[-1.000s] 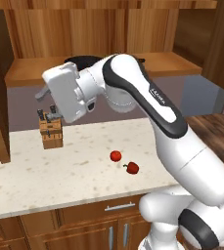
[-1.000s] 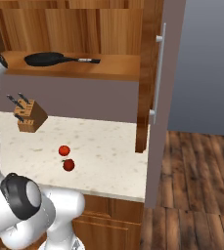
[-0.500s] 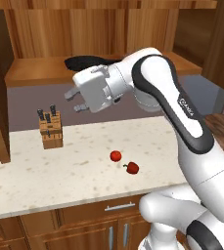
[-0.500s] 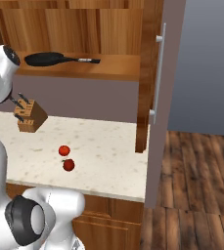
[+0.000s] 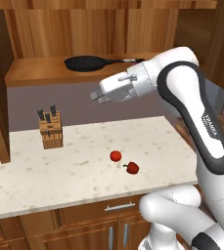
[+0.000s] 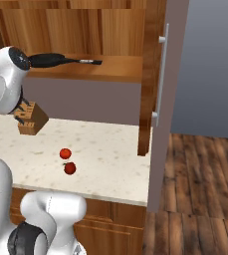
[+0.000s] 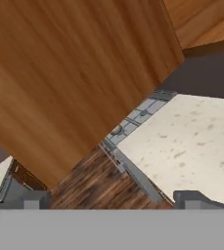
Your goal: Pick the pan from the cabinet and place it on the stove. Then turn on the stove burner for the pan.
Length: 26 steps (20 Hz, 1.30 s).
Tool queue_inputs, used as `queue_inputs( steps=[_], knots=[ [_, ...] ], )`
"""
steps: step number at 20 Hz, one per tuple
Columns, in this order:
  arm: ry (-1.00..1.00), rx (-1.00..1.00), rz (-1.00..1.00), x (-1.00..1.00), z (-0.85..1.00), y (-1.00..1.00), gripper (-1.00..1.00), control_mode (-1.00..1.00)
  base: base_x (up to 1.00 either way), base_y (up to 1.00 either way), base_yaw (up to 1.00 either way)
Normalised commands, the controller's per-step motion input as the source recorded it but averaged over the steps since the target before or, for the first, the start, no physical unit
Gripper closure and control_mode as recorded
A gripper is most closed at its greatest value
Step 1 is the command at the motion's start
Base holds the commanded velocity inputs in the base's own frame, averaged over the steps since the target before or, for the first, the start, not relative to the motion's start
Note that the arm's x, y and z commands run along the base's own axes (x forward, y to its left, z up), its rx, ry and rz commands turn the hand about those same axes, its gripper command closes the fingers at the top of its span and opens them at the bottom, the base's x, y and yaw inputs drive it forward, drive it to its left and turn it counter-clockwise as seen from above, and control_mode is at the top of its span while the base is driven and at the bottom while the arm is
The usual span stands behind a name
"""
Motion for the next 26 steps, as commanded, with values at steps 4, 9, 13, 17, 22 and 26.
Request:
queue_inputs(
  steps=[4, 9, 13, 17, 22, 26],
  knots=[
    [-0.24, -0.01, -0.09, 0.06, 0.12, -0.47, -1.00, -1.00, 0.00, 0.00, 0.00],
    [-0.20, -0.03, -0.08, 0.10, 0.17, -0.49, -1.00, -1.00, 0.00, 0.00, 0.00],
    [-0.15, -0.05, -0.10, 0.16, 0.22, -0.48, -1.00, -1.00, 0.00, 0.00, 0.00],
    [-0.05, -0.07, -0.12, 0.26, 0.26, -0.46, -1.00, -1.00, 0.00, 0.00, 0.00],
    [0.00, -0.07, -0.13, 0.28, 0.17, -0.44, -1.00, -1.00, 0.00, 0.00, 0.00],
    [-0.02, -0.02, -0.12, 0.29, 0.05, -0.45, -1.00, -1.00, 0.00, 0.00, 0.00]
  ],
)
